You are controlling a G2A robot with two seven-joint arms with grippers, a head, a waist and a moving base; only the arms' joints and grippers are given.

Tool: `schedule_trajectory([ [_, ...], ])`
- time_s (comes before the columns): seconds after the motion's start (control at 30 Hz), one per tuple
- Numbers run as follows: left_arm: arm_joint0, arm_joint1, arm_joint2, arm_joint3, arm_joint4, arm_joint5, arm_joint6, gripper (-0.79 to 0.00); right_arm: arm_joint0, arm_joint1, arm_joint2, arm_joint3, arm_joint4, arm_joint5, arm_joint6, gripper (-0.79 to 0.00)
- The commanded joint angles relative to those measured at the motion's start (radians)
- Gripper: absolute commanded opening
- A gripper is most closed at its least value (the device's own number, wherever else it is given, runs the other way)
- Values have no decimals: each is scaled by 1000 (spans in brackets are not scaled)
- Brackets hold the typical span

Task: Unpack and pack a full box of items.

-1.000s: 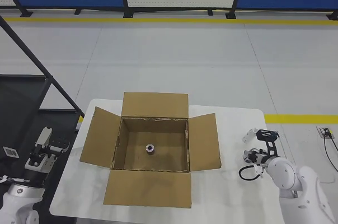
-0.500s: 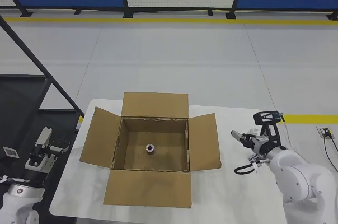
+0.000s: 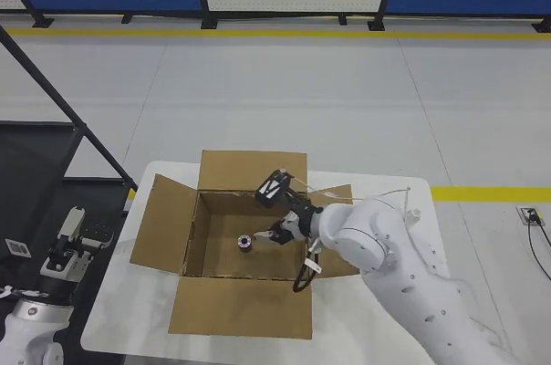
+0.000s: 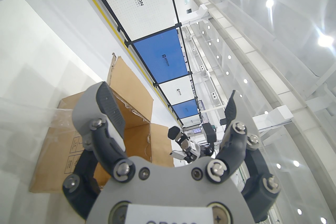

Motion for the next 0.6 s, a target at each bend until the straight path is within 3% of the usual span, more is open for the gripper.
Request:
schedule_trajectory([
  [0.0, 7, 1, -3, 5, -3, -5, 2, 0, 87, -37, -103, 163, 45, -4, -17, 0],
  [0.23, 27, 8, -29, 34, 19, -19, -36, 0, 227, -176, -325, 540, 139, -15, -116, 0],
  [0.57, 52, 18, -28, 38, 46, -55, -98, 0, 277, -340, -424, 880, 223, -4, -337, 0],
])
